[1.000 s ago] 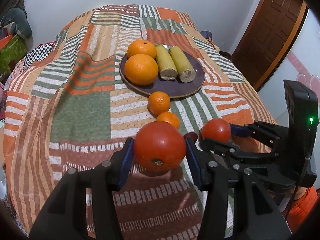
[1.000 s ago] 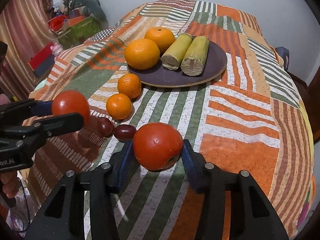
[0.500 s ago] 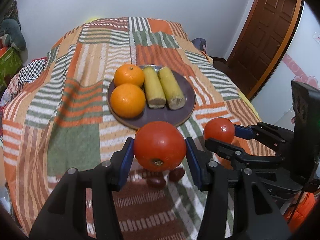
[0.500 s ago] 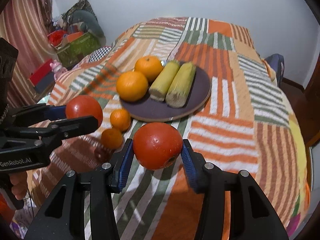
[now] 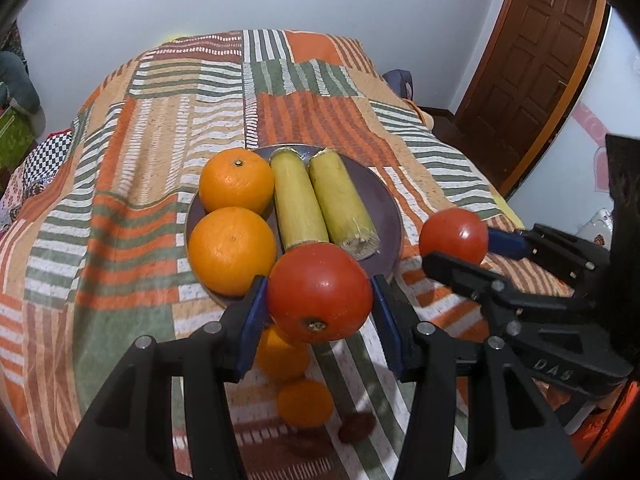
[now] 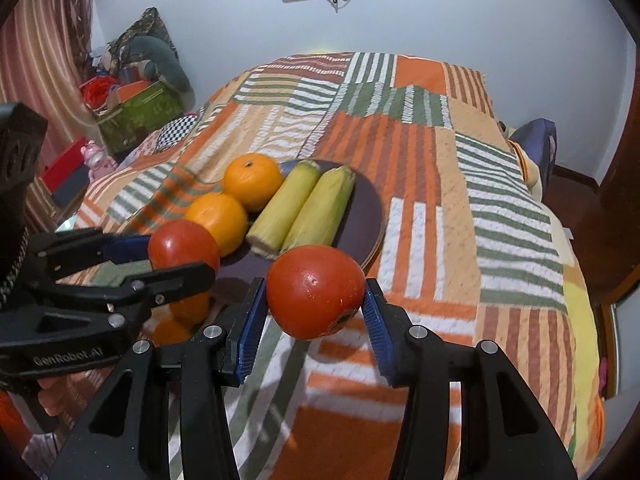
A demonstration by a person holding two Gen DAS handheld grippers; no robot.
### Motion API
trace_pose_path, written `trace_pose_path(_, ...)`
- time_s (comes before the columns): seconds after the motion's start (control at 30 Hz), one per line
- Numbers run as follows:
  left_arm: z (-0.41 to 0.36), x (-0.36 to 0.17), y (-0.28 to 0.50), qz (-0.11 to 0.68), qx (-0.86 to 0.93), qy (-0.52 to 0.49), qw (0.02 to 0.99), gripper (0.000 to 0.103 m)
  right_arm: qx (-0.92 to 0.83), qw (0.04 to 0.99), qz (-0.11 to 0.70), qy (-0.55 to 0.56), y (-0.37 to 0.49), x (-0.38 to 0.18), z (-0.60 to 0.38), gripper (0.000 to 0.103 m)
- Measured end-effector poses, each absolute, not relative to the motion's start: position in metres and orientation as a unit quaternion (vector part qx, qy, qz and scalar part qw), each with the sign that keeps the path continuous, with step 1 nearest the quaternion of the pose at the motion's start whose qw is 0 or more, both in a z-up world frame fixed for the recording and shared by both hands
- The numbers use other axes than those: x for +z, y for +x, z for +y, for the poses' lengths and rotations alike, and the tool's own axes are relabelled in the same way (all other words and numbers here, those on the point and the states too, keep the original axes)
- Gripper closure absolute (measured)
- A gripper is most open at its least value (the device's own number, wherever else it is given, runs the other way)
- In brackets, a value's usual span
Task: Organize fruits
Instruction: 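Carry both held tomatoes toward the purple plate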
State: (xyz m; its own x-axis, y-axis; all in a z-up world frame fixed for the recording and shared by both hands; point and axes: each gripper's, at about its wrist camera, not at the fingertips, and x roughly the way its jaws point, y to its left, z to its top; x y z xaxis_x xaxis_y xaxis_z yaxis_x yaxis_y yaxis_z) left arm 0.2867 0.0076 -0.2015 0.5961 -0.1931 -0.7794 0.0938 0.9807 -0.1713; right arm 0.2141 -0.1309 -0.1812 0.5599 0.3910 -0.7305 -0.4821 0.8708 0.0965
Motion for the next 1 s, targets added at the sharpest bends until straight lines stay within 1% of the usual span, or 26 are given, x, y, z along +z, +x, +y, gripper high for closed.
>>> trace_pose_path(0.47,0.001,-0.227,0.315,0.464,-0.091,-0.053,0.879,0.052,0.232,0.882,0.408,-0.033,0.264,-0.196,-0.130,0.059)
trace_pose_path(0.67,0.000,-0.231,0.317,0.468,-0.092,-0.050,0.878,0.052,0.230,0.878,0.417,-0.039,0.271,-0.207,-0.127,0.059)
trace_pose_path(0.93,-0.001,-0.239,0.321,0.484,-0.089,-0.056,0.869,0.051,0.233,0.874,0.424,-0.034,0.275,-0.208,-0.131,0.058)
trace_pose_path(1.0,-0.001,-0.238,0.321,0.484,-0.091,-0.060,0.868,0.051,0.231,0.875,0.424,-0.047,0.274,-0.206,-0.129,0.057)
